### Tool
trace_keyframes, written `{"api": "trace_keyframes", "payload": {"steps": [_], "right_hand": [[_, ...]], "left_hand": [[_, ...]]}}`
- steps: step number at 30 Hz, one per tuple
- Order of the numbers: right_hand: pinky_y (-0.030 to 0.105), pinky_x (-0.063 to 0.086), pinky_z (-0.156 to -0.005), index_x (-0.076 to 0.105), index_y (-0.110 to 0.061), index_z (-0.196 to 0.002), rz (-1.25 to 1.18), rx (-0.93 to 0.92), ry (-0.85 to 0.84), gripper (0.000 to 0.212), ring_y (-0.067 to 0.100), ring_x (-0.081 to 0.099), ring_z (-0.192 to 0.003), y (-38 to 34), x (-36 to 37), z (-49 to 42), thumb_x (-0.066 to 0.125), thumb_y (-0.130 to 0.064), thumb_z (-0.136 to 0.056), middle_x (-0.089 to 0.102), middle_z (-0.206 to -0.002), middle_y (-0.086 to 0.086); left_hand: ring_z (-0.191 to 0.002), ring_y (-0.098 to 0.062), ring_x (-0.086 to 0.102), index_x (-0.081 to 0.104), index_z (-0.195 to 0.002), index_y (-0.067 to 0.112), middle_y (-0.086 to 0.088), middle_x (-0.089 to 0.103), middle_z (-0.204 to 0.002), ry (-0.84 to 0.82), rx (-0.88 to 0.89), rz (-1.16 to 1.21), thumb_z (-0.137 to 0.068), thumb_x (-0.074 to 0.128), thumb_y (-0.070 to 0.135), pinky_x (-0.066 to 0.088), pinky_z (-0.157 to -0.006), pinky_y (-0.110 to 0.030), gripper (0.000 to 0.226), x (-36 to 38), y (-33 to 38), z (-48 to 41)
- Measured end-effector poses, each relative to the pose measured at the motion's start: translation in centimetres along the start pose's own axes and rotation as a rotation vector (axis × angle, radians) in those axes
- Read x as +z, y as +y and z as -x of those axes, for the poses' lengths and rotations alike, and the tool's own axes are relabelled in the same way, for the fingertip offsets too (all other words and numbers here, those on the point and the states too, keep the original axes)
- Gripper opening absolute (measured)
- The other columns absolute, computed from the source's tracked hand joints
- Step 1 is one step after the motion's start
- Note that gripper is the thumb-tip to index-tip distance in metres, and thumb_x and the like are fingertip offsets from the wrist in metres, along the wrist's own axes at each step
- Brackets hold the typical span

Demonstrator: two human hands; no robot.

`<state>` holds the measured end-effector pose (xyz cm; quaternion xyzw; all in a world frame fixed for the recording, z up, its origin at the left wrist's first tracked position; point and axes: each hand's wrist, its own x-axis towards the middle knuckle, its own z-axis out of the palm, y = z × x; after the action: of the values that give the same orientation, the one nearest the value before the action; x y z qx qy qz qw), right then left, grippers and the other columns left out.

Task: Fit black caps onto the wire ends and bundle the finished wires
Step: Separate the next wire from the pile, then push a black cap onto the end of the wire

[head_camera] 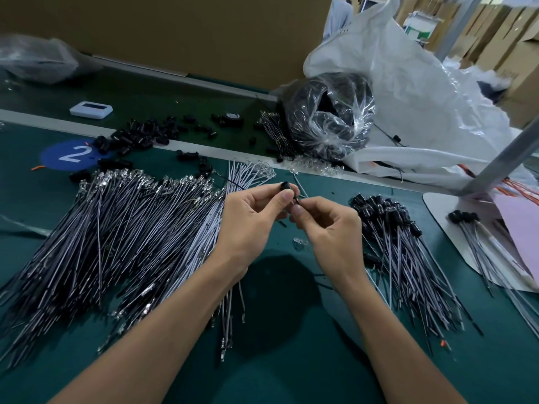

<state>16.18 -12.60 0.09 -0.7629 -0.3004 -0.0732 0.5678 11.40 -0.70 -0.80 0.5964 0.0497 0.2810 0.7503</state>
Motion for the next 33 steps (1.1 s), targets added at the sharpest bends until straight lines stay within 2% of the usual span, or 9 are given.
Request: {"api": "trace_keyframes", "payload": {"steps": [5, 9, 13, 16, 19, 22, 27, 30, 33], "right_hand": [[0.014, 0.049, -0.06, 0.075, -0.011, -0.084, -0.062, -0.008, 0.025, 0.015, 0.001, 0.065, -0.059, 0.1, -0.1, 0.0, 0.067, 0.001, -0.087, 0.072, -0.071, -0.008], [0.014, 0.052, -0.067, 0.076, -0.013, -0.091, -0.093, 0.0, 0.047, 0.02, -0.001, 0.069, -0.071, 0.2, -0.1, 0.0, 0.065, 0.003, -0.088, 0.074, -0.08, -0.007], [0.027, 0.056, -0.064, 0.077, -0.006, -0.09, -0.07, 0.005, 0.039, 0.012, 0.01, 0.069, -0.069, 0.5, 0.1, 0.1, 0.067, 0.001, -0.087, 0.075, -0.081, 0.005], [0.046, 0.054, -0.059, 0.077, -0.005, -0.082, 0.01, -0.039, 0.009, 0.011, 0.033, 0.064, -0.061, 0.4, 0.1, 0.1, 0.068, -0.007, -0.089, 0.071, -0.069, 0.013], [0.041, 0.054, -0.059, 0.077, -0.004, -0.081, 0.002, -0.03, -0.01, 0.012, 0.012, 0.063, -0.062, 0.4, -0.1, -0.2, 0.069, -0.007, -0.089, 0.073, -0.071, 0.0], [0.023, 0.051, -0.063, 0.074, 0.002, -0.077, -0.032, -0.022, -0.018, 0.012, -0.004, 0.062, -0.071, 0.8, -0.2, -0.3, 0.068, -0.001, -0.087, 0.071, -0.072, -0.006], [0.016, 0.05, -0.063, 0.069, 0.001, -0.073, -0.16, 0.034, -0.035, 0.017, 0.002, 0.065, -0.065, 1.1, 0.1, -0.1, 0.065, 0.001, -0.09, 0.068, -0.068, -0.003], [0.023, 0.053, -0.062, 0.066, 0.002, -0.071, -0.201, 0.052, -0.06, 0.02, 0.006, 0.063, -0.062, 1.3, 0.0, 0.0, 0.063, 0.001, -0.091, 0.065, -0.065, -0.001], [0.019, 0.05, -0.06, 0.063, 0.011, -0.072, -0.234, 0.054, -0.063, 0.021, 0.007, 0.061, -0.059, 1.2, 0.0, 0.0, 0.062, 0.003, -0.091, 0.063, -0.063, 0.016]], "left_hand": [[-0.083, -0.021, 0.073, 0.074, -0.094, 0.01, -0.005, 0.077, -0.089, -0.012, 0.004, 0.02, -0.09, 0.064, 0.006, 0.059, -0.082, -0.035, 0.012, 0.5, -0.3, 0.3], [-0.08, -0.016, 0.073, 0.074, -0.091, 0.012, -0.002, 0.076, -0.084, -0.024, -0.005, 0.081, -0.092, 0.061, 0.002, 0.057, -0.072, -0.022, 0.016, 0.7, -0.3, 0.5], [-0.082, -0.014, 0.072, 0.075, -0.088, 0.017, -0.001, 0.076, -0.086, -0.026, -0.01, 0.099, -0.091, 0.061, 0.003, 0.056, -0.073, -0.02, 0.021, 0.8, -0.2, 0.7], [-0.082, -0.014, 0.072, 0.076, -0.086, 0.022, 0.001, 0.077, -0.085, -0.021, 0.018, 0.054, -0.09, 0.063, 0.003, 0.057, -0.074, -0.022, 0.023, 0.6, -0.2, 0.5], [-0.082, -0.015, 0.072, 0.076, -0.088, 0.021, 0.001, 0.077, -0.085, -0.027, 0.04, -0.006, -0.089, 0.065, 0.003, 0.058, -0.076, -0.024, 0.02, 0.5, -0.2, 0.4], [-0.079, -0.016, 0.072, 0.075, -0.087, 0.02, 0.0, 0.076, -0.083, -0.034, 0.035, -0.002, -0.089, 0.065, 0.003, 0.058, -0.073, -0.023, 0.021, 0.7, -0.2, 0.6], [-0.072, -0.011, 0.07, 0.075, -0.089, 0.017, 0.003, 0.076, -0.079, -0.052, 0.068, -0.014, -0.089, 0.064, 0.003, 0.06, -0.068, -0.026, 0.018, 0.8, -0.1, 0.9], [-0.071, -0.01, 0.069, 0.075, -0.092, 0.018, 0.002, 0.076, -0.078, -0.054, 0.067, -0.069, -0.088, 0.065, 0.006, 0.06, -0.065, -0.028, 0.017, 0.8, -0.1, 1.0], [-0.071, -0.009, 0.069, 0.074, -0.095, 0.016, 0.002, 0.076, -0.079, -0.052, 0.071, -0.062, -0.088, 0.065, 0.003, 0.06, -0.069, -0.032, 0.017, 0.8, 0.0, 1.0]]}}
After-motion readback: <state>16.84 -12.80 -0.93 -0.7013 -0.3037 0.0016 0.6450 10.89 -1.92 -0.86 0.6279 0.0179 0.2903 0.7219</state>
